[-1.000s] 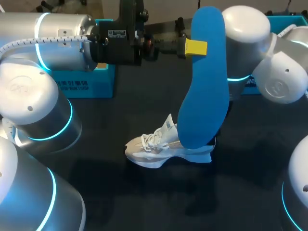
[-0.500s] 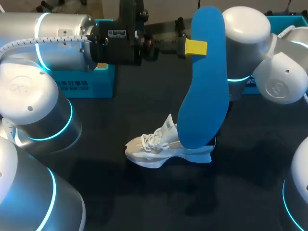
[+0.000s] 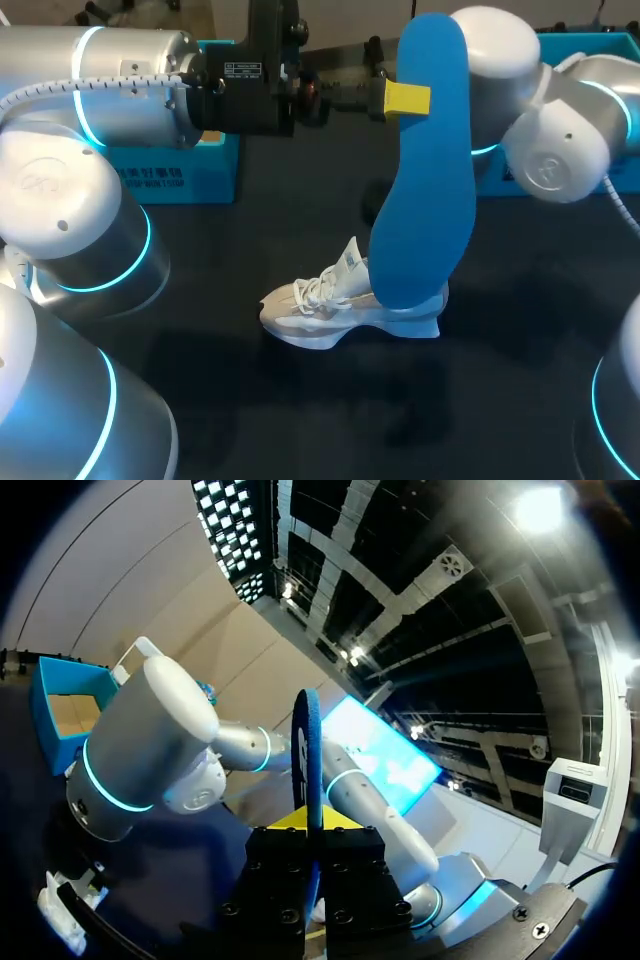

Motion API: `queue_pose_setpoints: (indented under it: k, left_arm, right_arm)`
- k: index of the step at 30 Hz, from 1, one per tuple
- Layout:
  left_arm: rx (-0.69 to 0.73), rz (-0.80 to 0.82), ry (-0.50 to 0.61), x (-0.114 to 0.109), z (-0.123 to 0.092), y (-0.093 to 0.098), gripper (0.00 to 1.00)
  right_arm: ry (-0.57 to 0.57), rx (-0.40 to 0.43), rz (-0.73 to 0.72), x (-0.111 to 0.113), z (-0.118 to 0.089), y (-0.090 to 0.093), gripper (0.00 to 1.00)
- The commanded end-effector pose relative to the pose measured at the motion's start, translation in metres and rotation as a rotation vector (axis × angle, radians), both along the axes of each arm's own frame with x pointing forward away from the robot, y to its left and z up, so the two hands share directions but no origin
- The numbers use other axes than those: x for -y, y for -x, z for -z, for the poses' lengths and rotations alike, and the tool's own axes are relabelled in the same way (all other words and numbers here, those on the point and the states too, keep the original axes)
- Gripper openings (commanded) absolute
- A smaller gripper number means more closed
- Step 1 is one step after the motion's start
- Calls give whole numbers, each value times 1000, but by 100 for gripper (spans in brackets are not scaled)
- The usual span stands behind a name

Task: Take the shoe out of the shoebox, open the shoe tongue, remove and reinsert the insole, then place the shoe into the shoebox

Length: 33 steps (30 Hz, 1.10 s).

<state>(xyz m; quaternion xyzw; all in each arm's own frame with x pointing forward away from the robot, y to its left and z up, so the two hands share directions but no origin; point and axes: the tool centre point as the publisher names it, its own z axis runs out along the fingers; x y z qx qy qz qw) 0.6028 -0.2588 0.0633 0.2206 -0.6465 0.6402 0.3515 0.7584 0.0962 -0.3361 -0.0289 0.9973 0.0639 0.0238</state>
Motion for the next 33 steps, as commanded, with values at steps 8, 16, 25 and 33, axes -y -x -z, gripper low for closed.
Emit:
queue_pose_setpoints:
  k: [8, 16, 25, 33]
  left_arm:
    - [0, 0, 1, -1, 1, 1, 0]
    - [0, 0, 1, -1, 1, 1, 0]
    - [0, 0, 1, -1, 1, 1, 0]
    - [0, 0, 1, -1, 1, 1, 0]
  right_arm:
    - [2, -47, -29, -21, 33, -13, 100]
    - [6, -60, -18, -29, 43, -14, 100]
    - [12, -80, -16, -35, 51, -13, 72]
    - [21, -106, -11, -38, 53, -5, 24]
